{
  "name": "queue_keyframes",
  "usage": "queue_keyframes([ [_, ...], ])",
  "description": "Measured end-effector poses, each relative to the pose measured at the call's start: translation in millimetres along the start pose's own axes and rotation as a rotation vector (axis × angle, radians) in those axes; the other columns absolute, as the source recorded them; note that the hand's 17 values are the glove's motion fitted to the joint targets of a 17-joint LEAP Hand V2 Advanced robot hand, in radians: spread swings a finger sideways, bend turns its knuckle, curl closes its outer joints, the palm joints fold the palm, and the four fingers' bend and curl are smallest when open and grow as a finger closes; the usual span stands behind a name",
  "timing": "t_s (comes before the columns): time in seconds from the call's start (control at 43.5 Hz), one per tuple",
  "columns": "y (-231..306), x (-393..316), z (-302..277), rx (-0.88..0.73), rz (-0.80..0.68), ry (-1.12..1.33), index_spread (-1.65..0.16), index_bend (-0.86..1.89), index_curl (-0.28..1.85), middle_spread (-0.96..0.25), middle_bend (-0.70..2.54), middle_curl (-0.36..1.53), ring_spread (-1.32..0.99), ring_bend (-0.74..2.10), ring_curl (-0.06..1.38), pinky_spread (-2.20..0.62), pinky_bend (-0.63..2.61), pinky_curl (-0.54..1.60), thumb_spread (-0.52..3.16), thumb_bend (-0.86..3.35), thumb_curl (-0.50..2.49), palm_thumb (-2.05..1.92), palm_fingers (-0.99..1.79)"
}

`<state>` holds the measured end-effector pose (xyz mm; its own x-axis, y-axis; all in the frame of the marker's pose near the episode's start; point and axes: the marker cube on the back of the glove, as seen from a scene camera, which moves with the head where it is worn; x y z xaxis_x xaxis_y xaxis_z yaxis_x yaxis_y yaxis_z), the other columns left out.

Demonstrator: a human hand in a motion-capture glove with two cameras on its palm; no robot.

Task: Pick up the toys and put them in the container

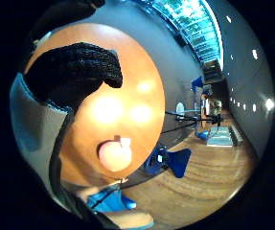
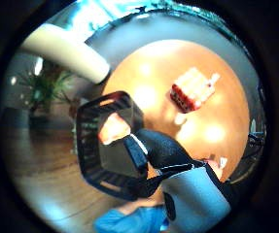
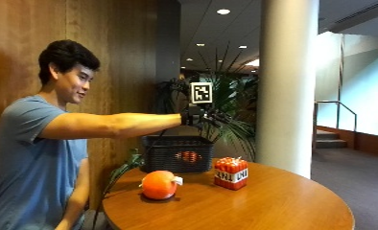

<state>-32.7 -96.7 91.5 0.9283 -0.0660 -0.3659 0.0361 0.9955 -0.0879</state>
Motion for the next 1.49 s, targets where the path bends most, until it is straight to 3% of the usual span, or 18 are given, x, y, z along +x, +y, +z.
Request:
queue_keyframes([
  [0.161, -28, 15, 36, -0.075, 0.158, 0.007, -0.28, 0.08, 0.23, 0.1, 0.16, 0.45, 0.08, 0.7, 0.33, 0.02, 1.44, 0.4, 1.08, -0.04, 0.31, -0.03, -0.19],
  [0.299, -41, 20, 65, -0.115, 0.065, 0.005, -0.28, 0.09, 0.21, 0.09, 0.13, 0.41, 0.09, 0.63, 0.3, 0.03, 1.46, 0.4, 1.16, 0.02, 0.32, 0.07, -0.23],
  [0.391, -58, 20, 87, -0.149, 0.234, -0.015, -0.28, 0.09, 0.2, 0.09, 0.12, 0.38, 0.09, 0.59, 0.29, 0.03, 1.46, 0.39, 1.2, 0.02, 0.32, 0.1, -0.23],
  [0.483, -68, 23, 109, -0.186, 0.312, -0.014, -0.28, 0.07, 0.19, 0.09, 0.12, 0.36, 0.09, 0.56, 0.28, 0.03, 1.47, 0.39, 1.21, 0.01, 0.31, 0.11, -0.25],
  [0.644, -66, 28, 145, -0.231, 0.058, -0.017, -0.28, 0.08, 0.18, 0.09, 0.1, 0.32, 0.1, 0.48, 0.26, 0.04, 1.49, 0.39, 1.17, -0.02, 0.31, 0.09, -0.28],
  [1.127, -80, 19, 223, -0.254, 0.115, -0.136, -0.27, 0.03, 0.12, 0.1, 0.07, 0.21, 0.1, 0.26, 0.24, 0.04, 1.6, 0.4, 1.11, 0.0, 0.31, 0.17, -0.34],
  [1.242, -83, 24, 241, -0.248, 0.282, 0.026, -0.28, 0.03, 0.1, 0.11, 0.06, 0.18, 0.1, 0.45, 0.28, -0.01, 1.65, 0.4, 1.13, 0.09, 0.35, 0.36, -0.21],
  [1.403, -84, 13, 239, -0.201, 0.204, -0.035, -0.32, 0.13, 0.11, 0.12, 0.21, 0.2, 0.04, 0.99, 0.41, -0.12, 1.46, 0.34, 1.13, 0.19, 0.4, 0.59, 0.25],
  [1.426, -84, 10, 238, -0.19, 0.185, -0.065, -0.32, 0.1, 0.1, 0.12, 0.16, 0.19, 0.05, 0.98, 0.4, -0.12, 1.49, 0.35, 1.12, 0.19, 0.4, 0.59, 0.15],
  [1.495, -85, 1, 236, -0.163, 0.149, -0.133, -0.33, 0.18, 0.13, 0.1, 0.29, 0.23, -0.05, 1.17, 0.46, -0.17, 1.34, 0.3, 1.15, 0.19, 0.4, 0.61, 0.48],
])
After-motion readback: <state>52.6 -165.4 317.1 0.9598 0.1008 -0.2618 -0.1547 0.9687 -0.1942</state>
